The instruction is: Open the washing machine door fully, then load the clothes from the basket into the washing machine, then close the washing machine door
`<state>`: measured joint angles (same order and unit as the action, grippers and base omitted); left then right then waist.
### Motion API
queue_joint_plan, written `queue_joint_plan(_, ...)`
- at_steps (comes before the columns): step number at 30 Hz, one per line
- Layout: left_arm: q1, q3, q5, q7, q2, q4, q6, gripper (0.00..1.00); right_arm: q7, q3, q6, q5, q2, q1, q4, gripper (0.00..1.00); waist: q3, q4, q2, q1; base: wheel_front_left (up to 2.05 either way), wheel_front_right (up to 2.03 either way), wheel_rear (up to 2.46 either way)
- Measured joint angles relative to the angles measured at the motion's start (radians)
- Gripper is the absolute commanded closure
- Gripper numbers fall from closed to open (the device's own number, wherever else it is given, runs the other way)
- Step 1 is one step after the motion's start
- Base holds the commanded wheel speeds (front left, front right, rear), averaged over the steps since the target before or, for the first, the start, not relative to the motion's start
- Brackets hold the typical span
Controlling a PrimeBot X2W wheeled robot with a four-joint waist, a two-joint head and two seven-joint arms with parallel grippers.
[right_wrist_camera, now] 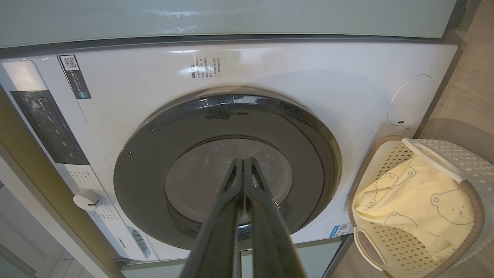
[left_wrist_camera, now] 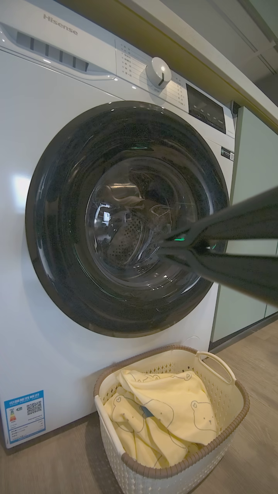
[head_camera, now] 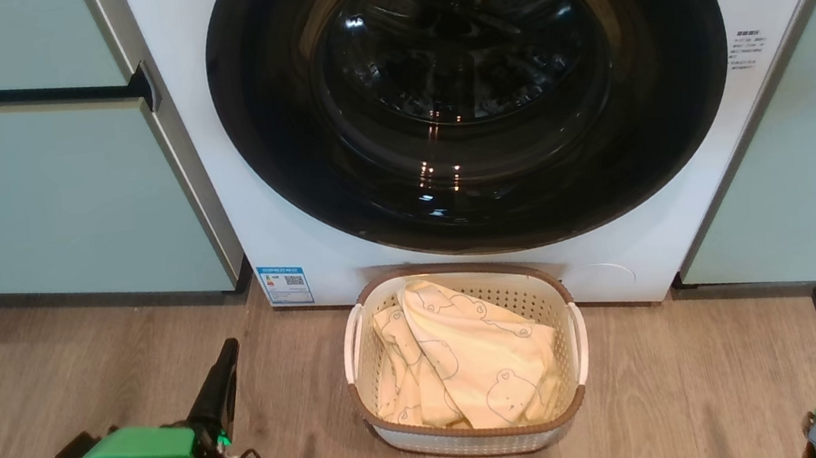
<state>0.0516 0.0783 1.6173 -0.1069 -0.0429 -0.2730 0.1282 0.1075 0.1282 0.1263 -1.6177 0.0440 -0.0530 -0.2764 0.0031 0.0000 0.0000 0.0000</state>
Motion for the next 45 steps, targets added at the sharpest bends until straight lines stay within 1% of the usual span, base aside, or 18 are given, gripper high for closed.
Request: queue_joint_plan(45,0.0,0.001,0.0,0.0,0.0,0.0,0.0,1.0,0.0,0.001,0.0,0.0,-0.002,0.0,0.0,1.0,0.0,0.0,0.0,0.0,0.0,0.0,0.0)
